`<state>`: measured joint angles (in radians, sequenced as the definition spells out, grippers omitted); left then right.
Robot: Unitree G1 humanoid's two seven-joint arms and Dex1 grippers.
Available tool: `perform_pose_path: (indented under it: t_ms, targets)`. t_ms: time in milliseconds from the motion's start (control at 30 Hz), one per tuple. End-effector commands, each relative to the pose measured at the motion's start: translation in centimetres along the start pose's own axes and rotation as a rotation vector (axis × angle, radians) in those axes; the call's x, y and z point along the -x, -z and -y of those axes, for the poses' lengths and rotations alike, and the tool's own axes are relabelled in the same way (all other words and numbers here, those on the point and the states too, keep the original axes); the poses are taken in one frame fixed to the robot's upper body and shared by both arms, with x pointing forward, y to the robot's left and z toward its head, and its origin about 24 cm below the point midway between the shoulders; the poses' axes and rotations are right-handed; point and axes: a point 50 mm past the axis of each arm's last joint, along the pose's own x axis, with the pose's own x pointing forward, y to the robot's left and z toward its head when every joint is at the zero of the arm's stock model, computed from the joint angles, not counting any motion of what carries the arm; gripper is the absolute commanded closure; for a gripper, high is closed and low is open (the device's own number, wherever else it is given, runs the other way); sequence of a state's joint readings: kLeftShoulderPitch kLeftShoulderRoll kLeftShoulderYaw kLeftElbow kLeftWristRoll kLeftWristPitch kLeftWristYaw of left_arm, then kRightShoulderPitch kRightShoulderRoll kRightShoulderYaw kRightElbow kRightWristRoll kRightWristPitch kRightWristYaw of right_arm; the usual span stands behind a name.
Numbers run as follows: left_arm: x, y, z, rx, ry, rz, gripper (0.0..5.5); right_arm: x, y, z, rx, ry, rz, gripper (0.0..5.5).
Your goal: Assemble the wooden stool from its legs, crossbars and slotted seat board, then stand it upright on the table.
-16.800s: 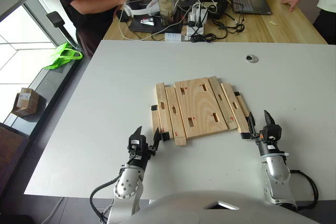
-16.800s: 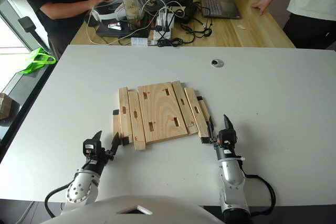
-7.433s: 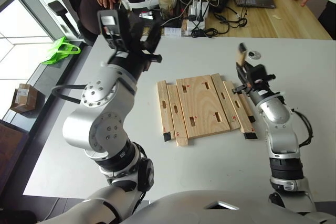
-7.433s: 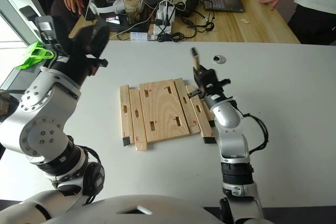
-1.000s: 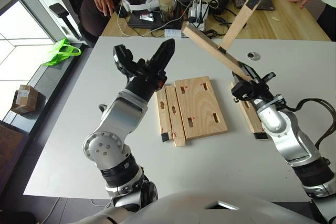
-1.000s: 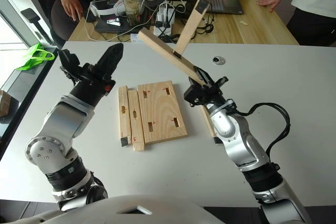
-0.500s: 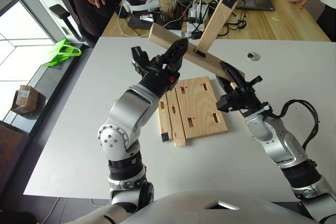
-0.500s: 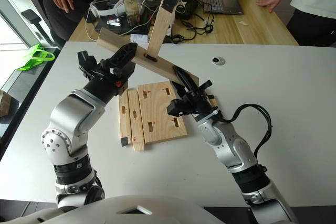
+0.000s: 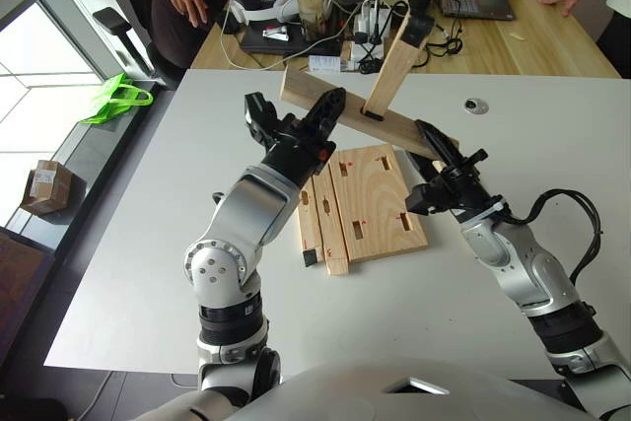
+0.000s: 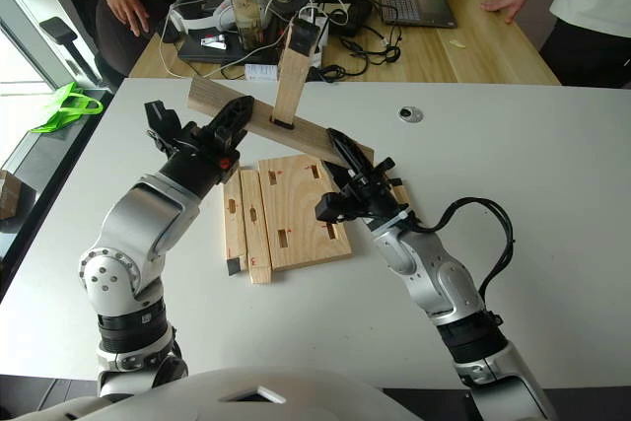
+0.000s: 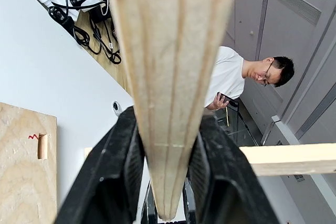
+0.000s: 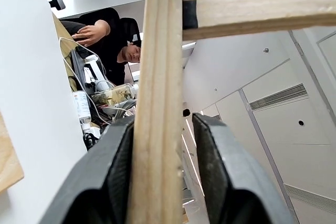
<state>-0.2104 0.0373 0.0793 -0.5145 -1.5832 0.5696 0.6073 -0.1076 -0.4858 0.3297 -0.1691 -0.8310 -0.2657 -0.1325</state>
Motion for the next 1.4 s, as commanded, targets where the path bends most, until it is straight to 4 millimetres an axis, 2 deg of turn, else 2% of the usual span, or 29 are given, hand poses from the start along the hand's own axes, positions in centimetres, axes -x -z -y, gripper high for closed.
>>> perform_pose_path:
  t_ms: [33, 100, 167, 233, 300, 367, 467, 567, 667, 900, 1000, 1200, 1400]
  targets:
    - [-0.1, -0.4, 0.0, 0.052, -0.013, 0.016, 4.50, 0.3, 0.8, 0.0, 0.056, 0.002, -0.026, 3.22]
    - [0.0, -1.1, 0.0, 0.027, -0.027, 0.064, 4.50, 0.5, 0.9, -0.2, 0.093, -0.001, -0.017, 2.93]
    - [0.0, -3.5, -0.5, -0.123, -0.120, 0.212, 4.50, 1.2, 1.3, -1.0, 0.074, -0.064, -0.045, 2.72]
    - [0.4, -5.7, -1.1, -0.303, -0.223, 0.335, 4.50, 2.1, 2.0, -1.9, 0.001, -0.133, -0.117, 2.72]
    - [0.9, -6.7, -1.7, -0.417, -0.302, 0.395, 4.50, 2.8, 2.8, -2.4, -0.131, -0.177, -0.223, 2.72]
    - [1.2, -6.4, -2.9, -0.494, -0.370, 0.392, 4.50, 3.1, 3.4, -2.6, -0.268, -0.204, -0.305, 2.72]
    - [1.3, -4.5, -5.1, -0.495, -0.445, 0.328, 4.50, 3.1, 3.5, -2.8, -0.394, -0.229, -0.357, 2.72]
    - [1.2, -3.4, -5.9, -0.472, -0.457, 0.297, 4.50, 3.0, 3.0, -3.1, -0.450, -0.264, -0.354, 2.72]
    - [1.2, -3.0, -6.4, -0.458, -0.465, 0.293, 4.50, 3.1, 2.6, -3.8, -0.489, -0.321, -0.358, 2.72]
    - [1.0, -3.1, -7.4, -0.489, -0.496, 0.287, 4.50, 4.5, 1.2, -6.3, -0.601, -0.564, -0.367, 2.72]
    - [0.4, -2.4, -7.6, -0.500, -0.502, 0.254, 4.50, 4.6, 0.6, -6.6, -0.685, -0.590, -0.388, 2.72]
    - [0.0, -2.2, -7.9, -0.515, -0.581, 0.194, 4.50, 4.6, 0.4, -6.7, -0.697, -0.601, -0.403, 2.72]
    - [-2.6, -2.3, -7.0, -0.519, -0.544, 0.150, 4.50, 4.6, 0.2, -7.1, -0.705, -0.620, -0.408, 2.72]
